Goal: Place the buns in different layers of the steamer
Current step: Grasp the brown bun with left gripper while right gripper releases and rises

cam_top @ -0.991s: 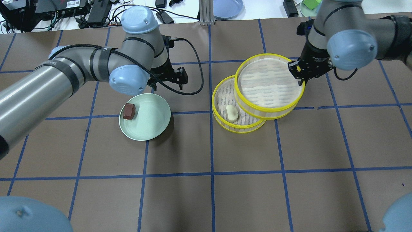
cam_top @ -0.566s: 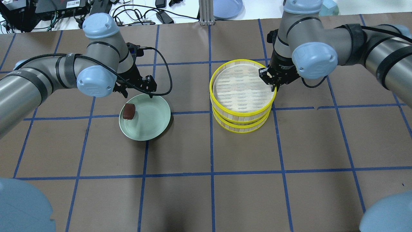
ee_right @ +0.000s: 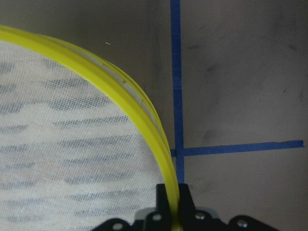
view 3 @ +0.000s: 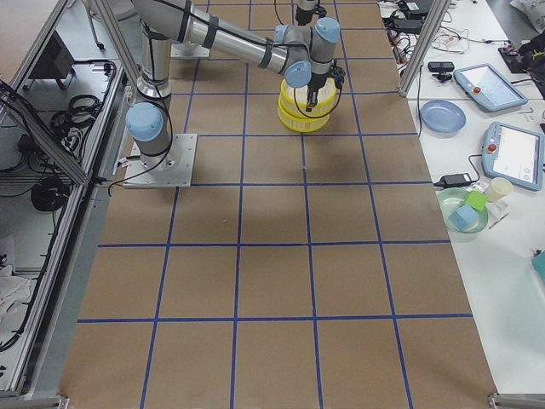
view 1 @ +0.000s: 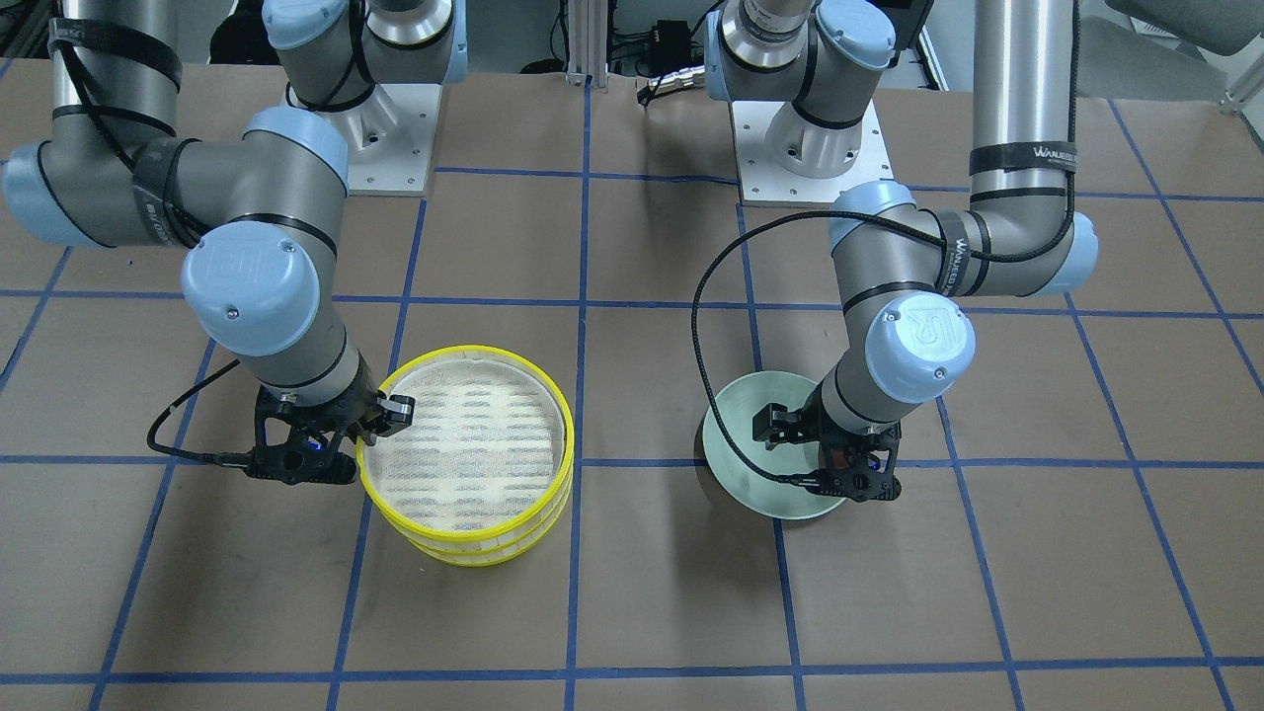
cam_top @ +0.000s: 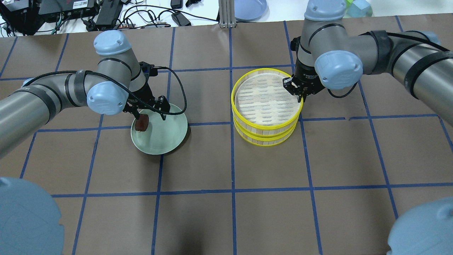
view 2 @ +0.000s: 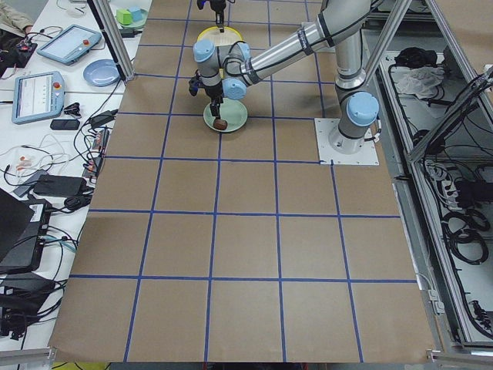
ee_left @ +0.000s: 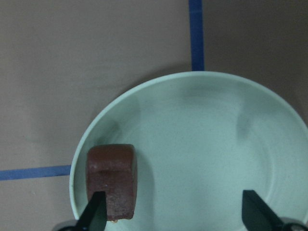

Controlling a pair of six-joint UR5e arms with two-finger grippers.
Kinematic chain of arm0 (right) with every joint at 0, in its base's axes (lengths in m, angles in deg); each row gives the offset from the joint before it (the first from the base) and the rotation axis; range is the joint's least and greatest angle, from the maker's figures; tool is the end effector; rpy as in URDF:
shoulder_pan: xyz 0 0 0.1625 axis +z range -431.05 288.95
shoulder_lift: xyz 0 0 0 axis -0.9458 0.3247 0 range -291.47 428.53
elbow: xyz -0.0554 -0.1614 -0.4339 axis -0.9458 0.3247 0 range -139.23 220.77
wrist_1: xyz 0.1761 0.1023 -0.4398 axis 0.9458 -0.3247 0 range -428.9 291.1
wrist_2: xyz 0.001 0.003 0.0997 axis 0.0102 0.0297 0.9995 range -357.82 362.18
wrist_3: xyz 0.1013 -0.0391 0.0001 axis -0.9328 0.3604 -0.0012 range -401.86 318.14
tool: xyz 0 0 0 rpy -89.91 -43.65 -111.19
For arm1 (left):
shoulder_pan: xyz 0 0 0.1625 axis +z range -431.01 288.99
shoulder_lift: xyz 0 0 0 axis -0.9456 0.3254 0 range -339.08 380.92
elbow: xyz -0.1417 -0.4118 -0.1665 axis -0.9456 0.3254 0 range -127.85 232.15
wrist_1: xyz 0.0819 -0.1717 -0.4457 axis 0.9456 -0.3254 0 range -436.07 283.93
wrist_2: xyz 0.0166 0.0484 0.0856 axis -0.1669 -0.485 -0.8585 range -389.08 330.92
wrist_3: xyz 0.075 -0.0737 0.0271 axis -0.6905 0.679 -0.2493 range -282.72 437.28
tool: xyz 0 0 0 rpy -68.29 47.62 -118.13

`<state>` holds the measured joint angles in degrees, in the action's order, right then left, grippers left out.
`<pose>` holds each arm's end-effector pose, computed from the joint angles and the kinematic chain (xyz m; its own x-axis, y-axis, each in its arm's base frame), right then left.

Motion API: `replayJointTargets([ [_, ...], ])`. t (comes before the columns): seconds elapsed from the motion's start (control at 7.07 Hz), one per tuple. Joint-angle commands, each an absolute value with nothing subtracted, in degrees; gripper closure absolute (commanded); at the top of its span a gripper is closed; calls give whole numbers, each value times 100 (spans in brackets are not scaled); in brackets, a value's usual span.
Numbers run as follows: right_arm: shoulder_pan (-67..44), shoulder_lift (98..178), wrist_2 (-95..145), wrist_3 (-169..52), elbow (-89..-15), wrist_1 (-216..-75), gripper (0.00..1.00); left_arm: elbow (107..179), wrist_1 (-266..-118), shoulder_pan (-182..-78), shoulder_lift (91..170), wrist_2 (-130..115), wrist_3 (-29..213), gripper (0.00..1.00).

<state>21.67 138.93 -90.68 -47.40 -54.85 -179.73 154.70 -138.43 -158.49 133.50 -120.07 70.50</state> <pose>0.1596 -0.6623 0.2875 -0.9974 0.0453 0.0569 0.0493 0.9962 0.0715 -0.1029 -0.6499 0.2042 -0.9971 0.0755 -0.0015 0.0746 0.9885 0.1314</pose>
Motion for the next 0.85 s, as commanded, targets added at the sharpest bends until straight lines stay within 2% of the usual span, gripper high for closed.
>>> replayJointTargets([
  [0.0,2185,13884,-9099,-4739,-5512,-17965,89,15489,-13848,-15793,13421,-12023,7042,1],
  [0.42,2185,13884,-9090,-4739,-5608,-17965,87,15480,-13804,-15741,13500,-12293,6998,2],
  [0.57,2185,13884,-9099,-4739,-5617,-17956,42,15472,-13804,-15723,13492,-12313,6989,2],
  [0.71,2168,13884,-9064,-4748,-5609,-17921,32,15472,-13804,-15680,13492,-12304,6867,2],
])
